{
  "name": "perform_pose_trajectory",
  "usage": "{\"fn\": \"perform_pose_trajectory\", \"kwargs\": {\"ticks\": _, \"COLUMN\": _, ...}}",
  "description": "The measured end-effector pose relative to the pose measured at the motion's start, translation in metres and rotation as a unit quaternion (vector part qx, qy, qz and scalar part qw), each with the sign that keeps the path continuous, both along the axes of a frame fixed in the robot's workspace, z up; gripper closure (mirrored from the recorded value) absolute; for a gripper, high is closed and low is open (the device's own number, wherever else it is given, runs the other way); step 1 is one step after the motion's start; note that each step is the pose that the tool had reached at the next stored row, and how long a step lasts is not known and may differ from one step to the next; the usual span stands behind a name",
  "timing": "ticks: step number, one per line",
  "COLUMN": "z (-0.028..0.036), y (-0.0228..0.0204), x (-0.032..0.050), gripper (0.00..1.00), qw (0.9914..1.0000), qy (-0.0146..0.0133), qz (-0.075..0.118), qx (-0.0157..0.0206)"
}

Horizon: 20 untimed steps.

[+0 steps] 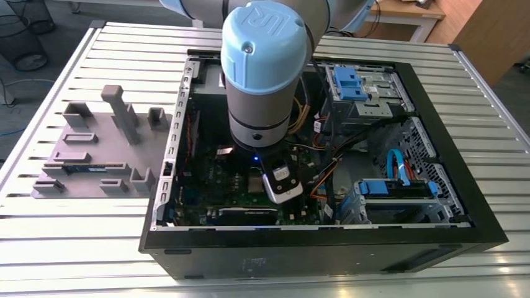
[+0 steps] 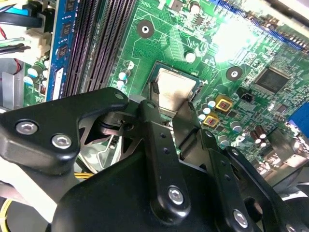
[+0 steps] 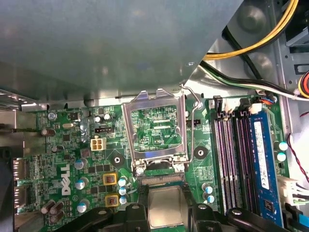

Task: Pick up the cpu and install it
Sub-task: 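Place the cpu into insertion slot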

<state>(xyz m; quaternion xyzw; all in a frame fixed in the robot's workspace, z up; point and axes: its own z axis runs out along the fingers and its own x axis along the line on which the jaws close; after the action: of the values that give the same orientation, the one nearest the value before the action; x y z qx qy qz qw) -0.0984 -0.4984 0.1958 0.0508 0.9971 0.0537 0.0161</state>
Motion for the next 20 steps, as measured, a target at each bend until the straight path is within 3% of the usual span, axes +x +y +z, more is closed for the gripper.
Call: {"fn": "perform_pose_trajectory", "kwargs": {"ticks": 20, "z": 0.0048, "y": 0.0000, "x": 0.0002, "gripper": 0.61, "qw": 1.00000, "qy": 0.0001, "qz": 0.000, "qx": 0.0001}}
